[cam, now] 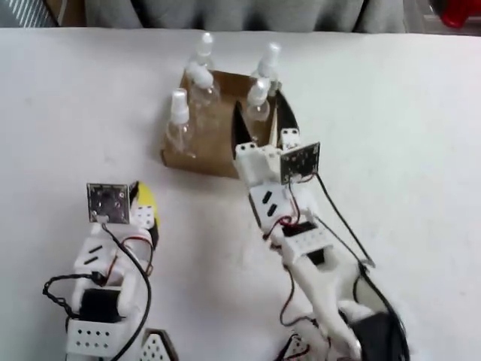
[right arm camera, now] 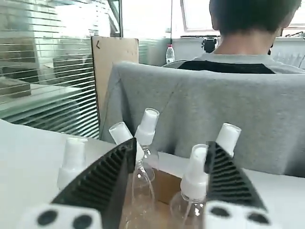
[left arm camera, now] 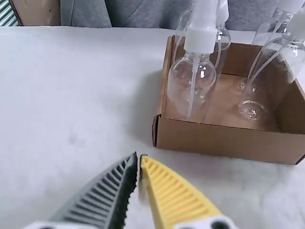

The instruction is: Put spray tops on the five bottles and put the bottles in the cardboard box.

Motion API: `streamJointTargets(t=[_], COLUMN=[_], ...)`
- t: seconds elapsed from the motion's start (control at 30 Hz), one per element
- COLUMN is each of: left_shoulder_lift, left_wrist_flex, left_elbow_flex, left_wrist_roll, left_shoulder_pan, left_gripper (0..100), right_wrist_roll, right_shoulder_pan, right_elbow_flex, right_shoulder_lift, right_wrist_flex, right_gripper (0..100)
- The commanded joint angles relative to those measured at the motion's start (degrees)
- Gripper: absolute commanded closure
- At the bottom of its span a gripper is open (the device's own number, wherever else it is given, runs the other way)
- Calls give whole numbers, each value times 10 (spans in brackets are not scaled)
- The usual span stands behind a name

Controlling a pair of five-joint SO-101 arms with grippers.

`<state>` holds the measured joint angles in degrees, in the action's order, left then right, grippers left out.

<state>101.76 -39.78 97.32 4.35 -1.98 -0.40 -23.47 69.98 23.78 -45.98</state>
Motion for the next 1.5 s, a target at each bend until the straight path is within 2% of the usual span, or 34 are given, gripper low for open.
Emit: streamJointTargets(t=[0.0,0.13,0.47,0.63,0.77,1.1,1.3,1.47], left_shoulder_lift=[-5,-5,-5,-5,-5,-4,-4,-4], left_wrist_flex=[-4,-4,-4,-6,-21,-81,-162,-218], left_elbow_flex=[-2,-2,-2,-2,-2,-2,-2,-2], left_wrist_roll=[-4,-5,-5,-5,-5,-10,-123,-135], left_shoulder_pan=[-5,-5,-5,-7,-7,-7,-7,-7], left_gripper=[980,980,980,980,980,980,980,980], right_wrist_roll=[-4,-4,-4,-4,-4,-10,-10,-10], right_shoulder_pan=[7,33,135,167,165,163,167,165], right_elbow_flex=[18,66,177,214,232,222,222,222], right_shoulder_lift=[107,214,502,674,807,795,795,795], right_wrist_flex=[43,130,336,495,654,869,1007,1097], right_gripper=[986,945,983,983,983,983,983,981])
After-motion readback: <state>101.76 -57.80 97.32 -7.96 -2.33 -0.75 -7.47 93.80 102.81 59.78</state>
